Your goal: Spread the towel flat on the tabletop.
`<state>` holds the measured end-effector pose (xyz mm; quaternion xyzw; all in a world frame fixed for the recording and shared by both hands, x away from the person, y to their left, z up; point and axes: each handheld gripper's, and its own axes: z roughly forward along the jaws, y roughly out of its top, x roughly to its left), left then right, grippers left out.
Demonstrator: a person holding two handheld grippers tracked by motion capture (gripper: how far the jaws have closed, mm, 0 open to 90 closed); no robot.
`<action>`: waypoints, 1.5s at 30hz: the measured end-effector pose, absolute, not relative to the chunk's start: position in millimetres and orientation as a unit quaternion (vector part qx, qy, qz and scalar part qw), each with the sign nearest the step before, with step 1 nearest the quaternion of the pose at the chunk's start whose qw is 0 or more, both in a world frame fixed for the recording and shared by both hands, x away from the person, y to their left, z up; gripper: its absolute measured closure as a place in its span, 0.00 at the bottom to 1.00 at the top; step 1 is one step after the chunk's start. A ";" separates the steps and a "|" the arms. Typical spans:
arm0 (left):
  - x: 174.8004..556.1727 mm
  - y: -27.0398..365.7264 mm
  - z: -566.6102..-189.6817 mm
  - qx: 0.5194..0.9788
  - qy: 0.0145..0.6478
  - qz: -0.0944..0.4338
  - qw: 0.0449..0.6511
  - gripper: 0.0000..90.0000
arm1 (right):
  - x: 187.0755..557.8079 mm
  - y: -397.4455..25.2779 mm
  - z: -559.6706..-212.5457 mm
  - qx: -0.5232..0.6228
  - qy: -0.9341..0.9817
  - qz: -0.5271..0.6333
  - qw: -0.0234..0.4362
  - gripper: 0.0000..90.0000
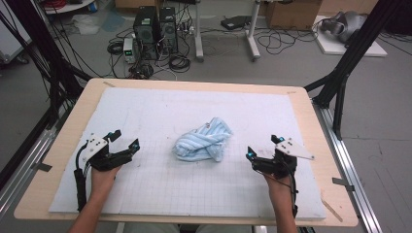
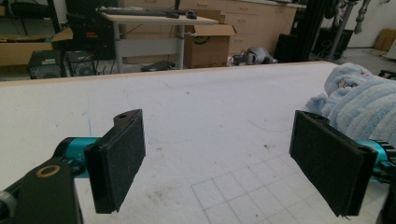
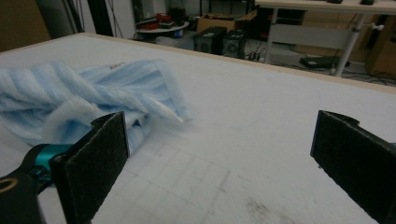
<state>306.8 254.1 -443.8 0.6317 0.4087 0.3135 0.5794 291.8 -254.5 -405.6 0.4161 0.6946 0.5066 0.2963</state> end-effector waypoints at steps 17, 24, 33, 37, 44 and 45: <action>317.0 236.3 -413.1 0.654 0.382 0.312 0.573 0.21 | 362.0 -162.8 -407.1 0.326 0.802 0.468 0.178 0.43; 318.4 236.3 -413.2 0.658 0.383 0.310 0.569 0.21 | 366.4 -149.7 -417.7 0.301 0.829 0.453 0.130 0.77; 317.0 238.5 -411.5 0.654 0.387 0.310 0.571 0.21 | 338.2 -157.7 -404.3 0.272 0.826 0.474 0.136 0.90; 317.2 237.7 -411.4 0.653 0.387 0.306 0.574 0.21 | 321.4 -164.2 -402.3 0.266 0.824 0.480 0.137 0.90; 317.2 233.4 -411.5 0.654 0.386 0.300 0.577 0.22 | 280.2 -183.4 -404.1 0.258 0.824 0.487 0.133 0.90; 317.2 232.8 -411.3 0.656 0.385 0.299 0.576 0.22 | 280.2 -183.4 -404.1 0.258 0.824 0.487 0.133 0.90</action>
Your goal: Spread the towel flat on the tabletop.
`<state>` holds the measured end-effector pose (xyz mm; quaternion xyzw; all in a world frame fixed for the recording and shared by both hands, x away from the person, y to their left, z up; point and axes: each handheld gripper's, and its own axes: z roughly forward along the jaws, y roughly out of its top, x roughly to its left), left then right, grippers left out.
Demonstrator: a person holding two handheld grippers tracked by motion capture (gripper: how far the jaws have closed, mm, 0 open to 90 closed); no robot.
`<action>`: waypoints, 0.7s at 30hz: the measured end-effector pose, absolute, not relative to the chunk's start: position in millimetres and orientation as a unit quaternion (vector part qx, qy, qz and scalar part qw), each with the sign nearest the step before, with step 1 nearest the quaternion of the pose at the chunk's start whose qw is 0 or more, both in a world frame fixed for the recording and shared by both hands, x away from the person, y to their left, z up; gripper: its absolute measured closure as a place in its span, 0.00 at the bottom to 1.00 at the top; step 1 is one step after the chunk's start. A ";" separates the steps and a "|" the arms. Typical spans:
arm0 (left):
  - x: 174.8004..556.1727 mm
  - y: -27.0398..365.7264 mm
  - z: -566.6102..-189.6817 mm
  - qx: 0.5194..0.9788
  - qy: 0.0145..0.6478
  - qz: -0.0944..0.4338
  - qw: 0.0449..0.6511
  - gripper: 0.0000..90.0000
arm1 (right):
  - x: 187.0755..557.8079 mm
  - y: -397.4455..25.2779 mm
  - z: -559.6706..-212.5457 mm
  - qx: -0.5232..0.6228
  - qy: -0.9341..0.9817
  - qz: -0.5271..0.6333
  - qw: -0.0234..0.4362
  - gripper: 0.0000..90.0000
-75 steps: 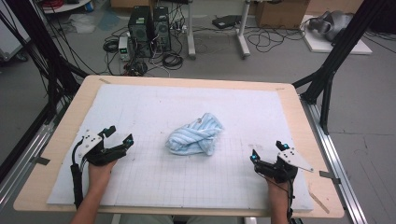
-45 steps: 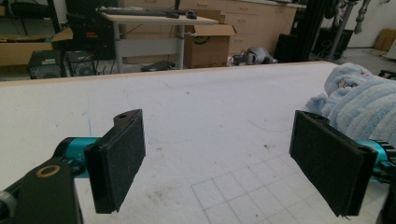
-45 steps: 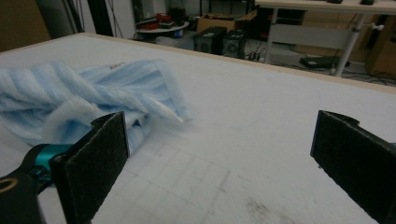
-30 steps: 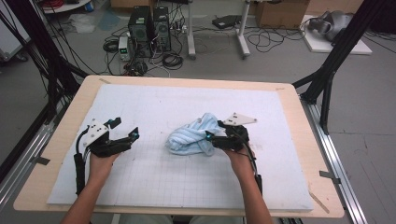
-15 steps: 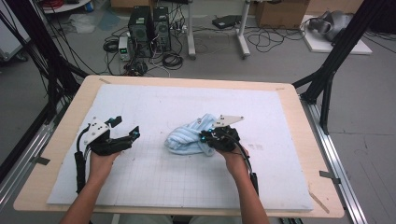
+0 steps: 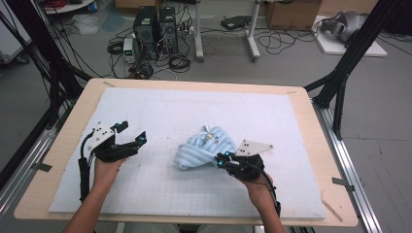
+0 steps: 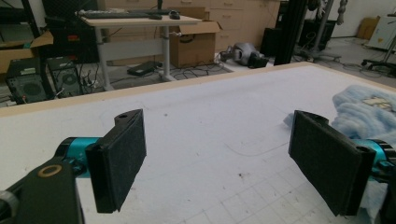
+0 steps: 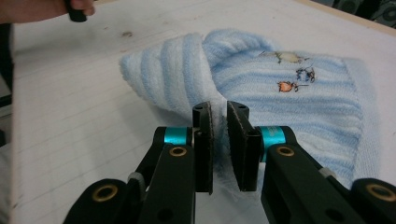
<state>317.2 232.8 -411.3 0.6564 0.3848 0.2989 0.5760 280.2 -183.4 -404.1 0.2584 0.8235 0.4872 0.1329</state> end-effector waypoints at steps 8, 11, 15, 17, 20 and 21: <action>317.1 226.6 -410.9 0.661 0.378 0.293 0.578 0.22 | 242.6 -188.4 -407.8 0.246 0.830 0.486 0.118 0.90; 317.4 224.3 -411.3 0.662 0.377 0.292 0.578 0.22 | 236.2 -191.2 -401.3 0.244 0.819 0.503 0.129 0.73; 317.7 220.1 -412.0 0.665 0.375 0.288 0.578 0.22 | 241.1 -196.7 -387.5 0.260 0.790 0.534 0.153 0.56; 318.3 218.0 -412.8 0.667 0.373 0.287 0.577 0.22 | 249.3 -198.5 -376.9 0.274 0.776 0.539 0.177 0.49; 318.8 212.5 -414.0 0.668 0.372 0.280 0.581 0.22 | 269.8 -195.5 -364.6 0.291 0.771 0.528 0.206 0.43; 318.9 210.8 -414.2 0.669 0.370 0.280 0.581 0.22 | 278.5 -193.2 -363.3 0.299 0.775 0.515 0.211 0.42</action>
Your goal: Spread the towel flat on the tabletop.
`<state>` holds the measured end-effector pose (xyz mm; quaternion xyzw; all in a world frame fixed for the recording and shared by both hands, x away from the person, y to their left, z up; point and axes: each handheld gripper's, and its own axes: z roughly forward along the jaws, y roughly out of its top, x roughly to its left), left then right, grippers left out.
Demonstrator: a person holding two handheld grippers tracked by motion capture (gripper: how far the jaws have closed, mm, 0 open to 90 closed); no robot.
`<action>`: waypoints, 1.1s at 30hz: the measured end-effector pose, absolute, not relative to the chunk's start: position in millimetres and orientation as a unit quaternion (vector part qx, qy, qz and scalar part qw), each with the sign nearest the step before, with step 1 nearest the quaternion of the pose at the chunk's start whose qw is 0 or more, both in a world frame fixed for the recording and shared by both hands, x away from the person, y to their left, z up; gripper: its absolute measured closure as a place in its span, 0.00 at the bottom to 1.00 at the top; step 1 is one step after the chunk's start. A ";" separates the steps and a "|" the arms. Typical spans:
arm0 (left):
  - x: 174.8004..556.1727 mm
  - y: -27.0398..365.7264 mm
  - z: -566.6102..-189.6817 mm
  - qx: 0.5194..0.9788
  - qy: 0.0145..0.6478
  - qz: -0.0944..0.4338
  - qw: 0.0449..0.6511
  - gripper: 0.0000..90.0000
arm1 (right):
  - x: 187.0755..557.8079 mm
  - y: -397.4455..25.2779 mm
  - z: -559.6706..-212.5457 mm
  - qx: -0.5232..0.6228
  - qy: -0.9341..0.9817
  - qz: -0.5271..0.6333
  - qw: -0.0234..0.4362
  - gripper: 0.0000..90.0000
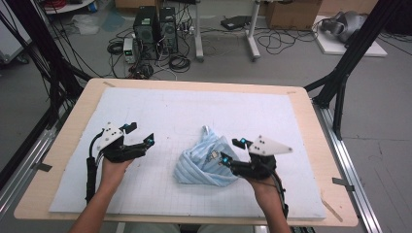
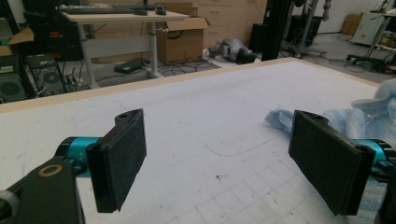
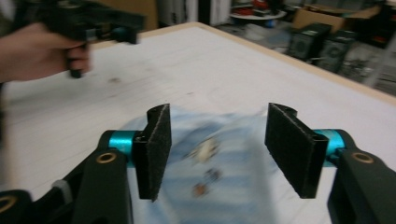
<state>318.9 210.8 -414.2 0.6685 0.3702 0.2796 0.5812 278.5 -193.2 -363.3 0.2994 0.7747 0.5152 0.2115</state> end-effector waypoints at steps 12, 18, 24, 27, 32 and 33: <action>319.7 207.2 -415.3 0.675 0.367 0.278 0.577 0.22 | 308.9 -191.3 -390.9 0.325 0.808 0.464 0.164 0.86; 319.1 203.0 -415.1 0.674 0.365 0.276 0.580 0.22 | 272.9 -221.5 -392.4 0.333 0.805 0.455 0.186 0.86; 320.1 196.4 -414.0 0.676 0.360 0.272 0.583 0.22 | 245.9 -238.4 -397.8 0.336 0.813 0.433 0.198 0.86; 321.7 191.8 -412.0 0.681 0.355 0.268 0.582 0.22 | 231.4 -247.6 -403.5 0.338 0.818 0.424 0.192 0.86; 324.5 179.2 -410.3 0.688 0.345 0.260 0.583 0.23 | 215.0 -261.6 -404.5 0.343 0.818 0.422 0.189 0.79; 325.1 176.1 -410.9 0.691 0.343 0.257 0.583 0.24 | 213.7 -264.0 -402.4 0.348 0.812 0.427 0.193 0.72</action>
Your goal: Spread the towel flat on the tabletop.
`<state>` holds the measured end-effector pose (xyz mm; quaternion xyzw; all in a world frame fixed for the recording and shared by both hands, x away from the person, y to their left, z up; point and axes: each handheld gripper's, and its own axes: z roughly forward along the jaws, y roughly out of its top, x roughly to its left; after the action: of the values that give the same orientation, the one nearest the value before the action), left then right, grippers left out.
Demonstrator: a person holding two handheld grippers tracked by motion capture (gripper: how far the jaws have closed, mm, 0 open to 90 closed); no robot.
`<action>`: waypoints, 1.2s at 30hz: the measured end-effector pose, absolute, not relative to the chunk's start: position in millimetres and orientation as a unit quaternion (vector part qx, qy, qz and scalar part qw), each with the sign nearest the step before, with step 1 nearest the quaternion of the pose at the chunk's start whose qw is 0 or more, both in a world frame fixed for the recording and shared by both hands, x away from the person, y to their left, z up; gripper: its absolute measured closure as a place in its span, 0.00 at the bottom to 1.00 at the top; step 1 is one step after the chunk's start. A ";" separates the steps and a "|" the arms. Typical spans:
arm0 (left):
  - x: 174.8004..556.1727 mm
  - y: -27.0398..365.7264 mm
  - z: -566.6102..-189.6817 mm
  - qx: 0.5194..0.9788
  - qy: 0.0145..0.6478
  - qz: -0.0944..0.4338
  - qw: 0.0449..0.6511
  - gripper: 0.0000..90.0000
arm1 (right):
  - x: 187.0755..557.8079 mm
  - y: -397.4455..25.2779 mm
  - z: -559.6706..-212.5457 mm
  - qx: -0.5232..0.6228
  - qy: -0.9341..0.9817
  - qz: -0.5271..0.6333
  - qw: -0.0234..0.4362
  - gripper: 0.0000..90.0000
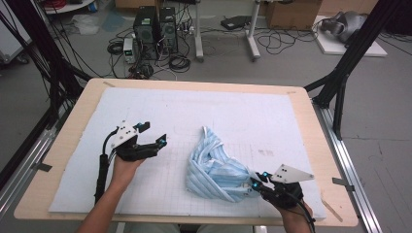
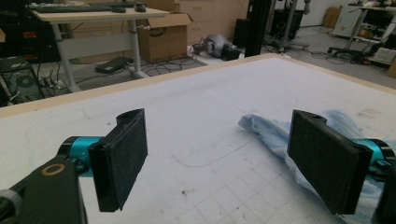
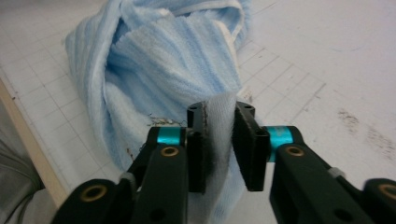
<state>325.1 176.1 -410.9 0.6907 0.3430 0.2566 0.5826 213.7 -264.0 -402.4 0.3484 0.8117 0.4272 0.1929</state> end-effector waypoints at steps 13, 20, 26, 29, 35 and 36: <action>329.5 150.8 -418.2 0.709 0.331 0.239 0.575 0.25 | 284.8 -239.9 -375.7 0.370 0.770 0.483 0.190 0.42; 330.6 157.7 -416.1 0.708 0.335 0.242 0.572 0.25 | 346.2 -189.1 -407.6 0.349 0.839 0.405 0.098 0.37; 330.2 156.1 -417.3 0.713 0.332 0.241 0.569 0.25 | 365.7 -178.3 -426.6 0.349 0.855 0.381 0.046 0.66; 330.1 155.7 -418.0 0.713 0.333 0.240 0.569 0.25 | 364.9 -178.6 -423.2 0.331 0.856 0.393 0.052 0.93; 330.2 156.8 -418.0 0.712 0.334 0.238 0.569 0.25 | 358.8 -189.2 -402.7 0.315 0.839 0.419 0.148 0.98; 330.1 156.6 -418.0 0.712 0.335 0.237 0.570 0.25 | 358.7 -191.5 -398.2 0.311 0.833 0.427 0.164 0.98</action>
<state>330.1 156.6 -418.0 0.7116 0.3349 0.2366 0.5705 358.7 -191.5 -398.2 0.3109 0.8330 0.4271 0.1644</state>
